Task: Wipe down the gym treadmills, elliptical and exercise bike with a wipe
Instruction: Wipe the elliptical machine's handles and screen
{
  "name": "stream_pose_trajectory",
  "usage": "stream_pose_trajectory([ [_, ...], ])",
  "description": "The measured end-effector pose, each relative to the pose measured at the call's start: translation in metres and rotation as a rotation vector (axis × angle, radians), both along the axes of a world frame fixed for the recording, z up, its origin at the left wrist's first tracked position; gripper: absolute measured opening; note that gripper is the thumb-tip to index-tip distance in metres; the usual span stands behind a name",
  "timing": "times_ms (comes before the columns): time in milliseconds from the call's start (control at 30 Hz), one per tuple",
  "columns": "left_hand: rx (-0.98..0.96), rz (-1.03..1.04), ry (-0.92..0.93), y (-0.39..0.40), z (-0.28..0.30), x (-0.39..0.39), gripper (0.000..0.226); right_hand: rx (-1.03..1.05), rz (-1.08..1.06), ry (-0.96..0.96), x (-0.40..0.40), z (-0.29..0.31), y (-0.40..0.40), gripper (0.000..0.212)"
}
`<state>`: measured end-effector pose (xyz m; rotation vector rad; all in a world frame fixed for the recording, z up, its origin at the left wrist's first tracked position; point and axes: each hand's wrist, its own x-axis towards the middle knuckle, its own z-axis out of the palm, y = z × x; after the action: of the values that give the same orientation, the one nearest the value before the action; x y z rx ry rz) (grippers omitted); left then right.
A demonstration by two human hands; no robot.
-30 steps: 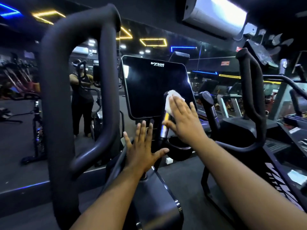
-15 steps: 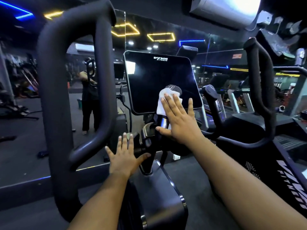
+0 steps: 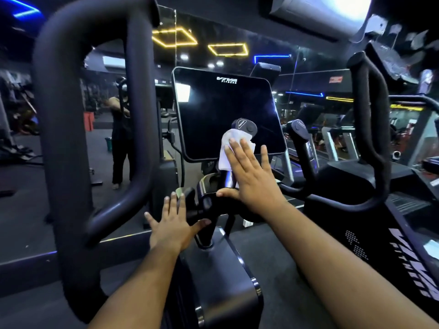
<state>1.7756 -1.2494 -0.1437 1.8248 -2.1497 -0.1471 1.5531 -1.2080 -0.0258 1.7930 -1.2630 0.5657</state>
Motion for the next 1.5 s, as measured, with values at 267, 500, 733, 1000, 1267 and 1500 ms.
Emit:
stream_pose_trajectory([
  [267, 0.016, -0.005, -0.006, 0.002, 0.000, 0.000, 0.113, -0.058, 0.118, 0.163, -0.001, -0.043, 0.015, 0.076],
  [500, 0.017, -0.006, -0.006, 0.005, 0.001, 0.000, 0.112, 0.030, 0.126, -0.092, 0.003, -0.017, 0.005, 0.079],
  [733, 0.025, -0.006, -0.020, 0.002, 0.000, 0.000, 0.111, -0.033, 0.121, 0.221, -0.007, -0.023, 0.008, 0.084],
  [1000, -0.018, -0.002, -0.014, 0.005, -0.001, 0.001, 0.115, 0.156, 0.063, -0.153, -0.005, 0.060, -0.020, 0.088],
  [1267, -0.034, 0.000, -0.018, 0.004, -0.002, 0.001, 0.113, -0.004, 0.368, -0.928, 0.059, -0.004, 0.002, 0.054],
  [1500, -0.102, 0.009, -0.003, 0.012, -0.001, 0.002, 0.108, 0.081, 0.356, -0.762, 0.061, -0.088, 0.041, 0.066],
])
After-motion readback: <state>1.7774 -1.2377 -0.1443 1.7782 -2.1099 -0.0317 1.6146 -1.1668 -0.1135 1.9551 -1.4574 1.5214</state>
